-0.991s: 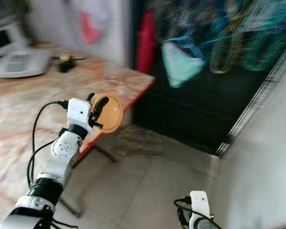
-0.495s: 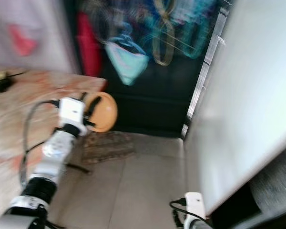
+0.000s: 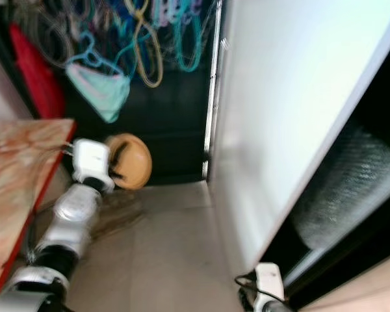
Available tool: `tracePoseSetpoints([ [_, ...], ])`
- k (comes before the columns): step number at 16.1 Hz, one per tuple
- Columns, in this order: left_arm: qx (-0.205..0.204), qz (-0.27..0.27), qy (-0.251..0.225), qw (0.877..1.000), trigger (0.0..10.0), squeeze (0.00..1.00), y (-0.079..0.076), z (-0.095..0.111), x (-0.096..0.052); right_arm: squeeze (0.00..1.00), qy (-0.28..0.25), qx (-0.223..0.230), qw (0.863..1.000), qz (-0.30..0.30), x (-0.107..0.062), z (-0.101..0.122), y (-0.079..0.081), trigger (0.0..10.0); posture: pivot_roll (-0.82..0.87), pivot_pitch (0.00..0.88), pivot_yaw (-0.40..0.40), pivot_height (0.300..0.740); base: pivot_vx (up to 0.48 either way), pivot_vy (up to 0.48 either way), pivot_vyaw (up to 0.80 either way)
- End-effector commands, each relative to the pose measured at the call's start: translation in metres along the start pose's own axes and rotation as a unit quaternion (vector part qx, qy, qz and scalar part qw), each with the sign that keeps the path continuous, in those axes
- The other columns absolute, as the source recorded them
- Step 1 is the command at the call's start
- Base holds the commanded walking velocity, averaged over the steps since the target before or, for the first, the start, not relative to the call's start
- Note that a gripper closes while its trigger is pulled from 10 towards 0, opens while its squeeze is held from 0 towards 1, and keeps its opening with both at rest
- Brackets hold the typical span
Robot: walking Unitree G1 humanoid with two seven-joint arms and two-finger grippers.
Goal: Restocking fridge
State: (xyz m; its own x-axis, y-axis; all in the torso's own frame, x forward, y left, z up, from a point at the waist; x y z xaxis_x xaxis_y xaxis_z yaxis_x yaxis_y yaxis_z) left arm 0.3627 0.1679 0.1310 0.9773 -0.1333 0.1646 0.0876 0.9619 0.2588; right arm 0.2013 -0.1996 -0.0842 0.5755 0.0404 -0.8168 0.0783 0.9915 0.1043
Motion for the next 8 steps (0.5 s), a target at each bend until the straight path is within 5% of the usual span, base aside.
tracePoseSetpoints([
  [1, -0.019, 0.031, 0.033, 0.999, 10.0, 0.00, 0.015, -0.014, -0.006, 0.00, 0.000, 0.000, 1.000, 0.006, 0.001, 0.000, 0.005, 10.0, 0.05, 0.000, -0.002, 0.740, 0.000, 0.000, -0.79],
  [4, -0.069, 0.072, 0.159, 0.982, 10.0, 0.00, 0.025, -0.066, -0.033, 0.00, -0.001, 0.000, 1.000, 0.006, 0.001, 0.000, 0.005, 10.0, 0.05, 0.000, -0.002, 0.740, 0.000, 0.000, -0.79],
  [8, -0.125, 0.095, 0.275, 0.949, 10.0, 0.00, 0.019, -0.111, -0.072, 0.00, 0.000, 0.000, 1.000, 0.006, 0.001, 0.000, 0.005, 10.0, 0.04, 0.000, -0.003, 0.740, 0.000, 0.000, -0.79],
])
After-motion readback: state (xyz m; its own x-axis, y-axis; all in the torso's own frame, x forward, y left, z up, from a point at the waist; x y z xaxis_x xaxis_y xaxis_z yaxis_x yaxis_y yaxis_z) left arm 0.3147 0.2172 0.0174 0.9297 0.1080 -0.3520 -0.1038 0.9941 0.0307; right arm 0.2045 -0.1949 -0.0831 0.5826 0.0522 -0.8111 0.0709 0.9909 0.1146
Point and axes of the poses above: a point about 5 cm out from each wrist's last joint towards the gripper, its own x axis pointing out of the wrist towards the gripper, its own z axis along the axis of the wrist's last joint, y = z × x, the point moved 1 cm from there along x, pointing out of the wrist towards the gripper, and after that the axes turned 4 degrees about x, right-handed, at the moved point
